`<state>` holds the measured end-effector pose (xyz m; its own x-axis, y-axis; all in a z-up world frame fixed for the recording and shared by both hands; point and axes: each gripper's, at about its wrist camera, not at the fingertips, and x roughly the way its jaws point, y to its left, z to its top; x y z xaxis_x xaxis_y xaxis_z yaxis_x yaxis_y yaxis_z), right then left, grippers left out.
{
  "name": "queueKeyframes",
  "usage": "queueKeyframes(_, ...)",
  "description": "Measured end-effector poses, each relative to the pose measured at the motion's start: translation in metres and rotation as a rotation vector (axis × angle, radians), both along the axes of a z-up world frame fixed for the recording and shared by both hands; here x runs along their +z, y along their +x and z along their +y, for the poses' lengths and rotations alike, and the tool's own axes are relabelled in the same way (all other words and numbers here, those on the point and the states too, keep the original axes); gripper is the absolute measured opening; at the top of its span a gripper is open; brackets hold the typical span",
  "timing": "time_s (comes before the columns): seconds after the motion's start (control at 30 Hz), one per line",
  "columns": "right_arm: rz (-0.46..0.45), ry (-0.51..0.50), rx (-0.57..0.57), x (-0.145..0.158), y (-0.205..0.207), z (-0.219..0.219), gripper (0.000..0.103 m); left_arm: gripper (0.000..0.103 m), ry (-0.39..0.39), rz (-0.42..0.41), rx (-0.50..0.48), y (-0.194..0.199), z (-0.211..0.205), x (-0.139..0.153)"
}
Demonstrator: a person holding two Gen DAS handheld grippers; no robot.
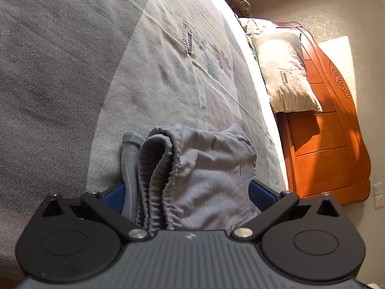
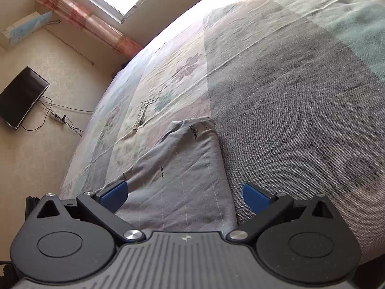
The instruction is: Fold clothes
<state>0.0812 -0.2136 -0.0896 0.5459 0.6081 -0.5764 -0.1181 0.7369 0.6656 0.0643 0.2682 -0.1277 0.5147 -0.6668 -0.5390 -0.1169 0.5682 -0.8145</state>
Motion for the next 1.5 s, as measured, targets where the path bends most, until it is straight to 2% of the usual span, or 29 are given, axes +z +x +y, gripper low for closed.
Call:
queueKeyframes(0.13,-0.02,-0.008,-0.001,0.007,0.003,0.003,0.103,0.102,-0.035,-0.004,-0.005,0.007,0.0,-0.003)
queueKeyframes(0.3,-0.037,-0.008,-0.004,0.012,0.005,0.005,0.103,0.102,-0.09,0.032,-0.068,-0.022,0.004,-0.009)
queueKeyframes(0.37,-0.027,-0.012,-0.004,0.01,0.005,0.006,0.103,0.102,-0.083,0.03,-0.082,-0.028,0.004,-0.01)
queueKeyframes(0.53,0.002,-0.019,0.0,0.003,0.004,0.012,0.103,0.102,-0.071,-0.002,-0.079,-0.005,-0.004,-0.01)
queueKeyframes(0.77,-0.02,-0.035,-0.002,0.014,0.002,0.013,0.103,0.102,-0.122,-0.005,-0.122,-0.003,-0.006,-0.015)
queueKeyframes(0.93,0.041,0.021,0.027,-0.001,0.015,0.011,0.103,0.102,-0.15,-0.02,-0.148,-0.007,-0.006,-0.019)
queueKeyframes(1.07,0.105,0.016,0.042,-0.017,0.038,0.008,0.103,0.102,-0.124,-0.007,-0.153,-0.005,-0.01,-0.017)
queueKeyframes(1.2,0.184,0.172,0.092,-0.031,0.063,0.004,0.103,0.102,-0.133,-0.004,-0.161,-0.002,-0.009,-0.019)
queueKeyframes(1.3,0.217,0.249,0.133,-0.041,0.081,0.009,0.103,0.102,-0.128,-0.011,-0.163,-0.002,-0.011,-0.019)
queueKeyframes(1.5,0.202,0.227,0.213,-0.038,0.105,0.027,0.103,0.102,-0.129,-0.013,-0.165,-0.002,-0.011,-0.02)
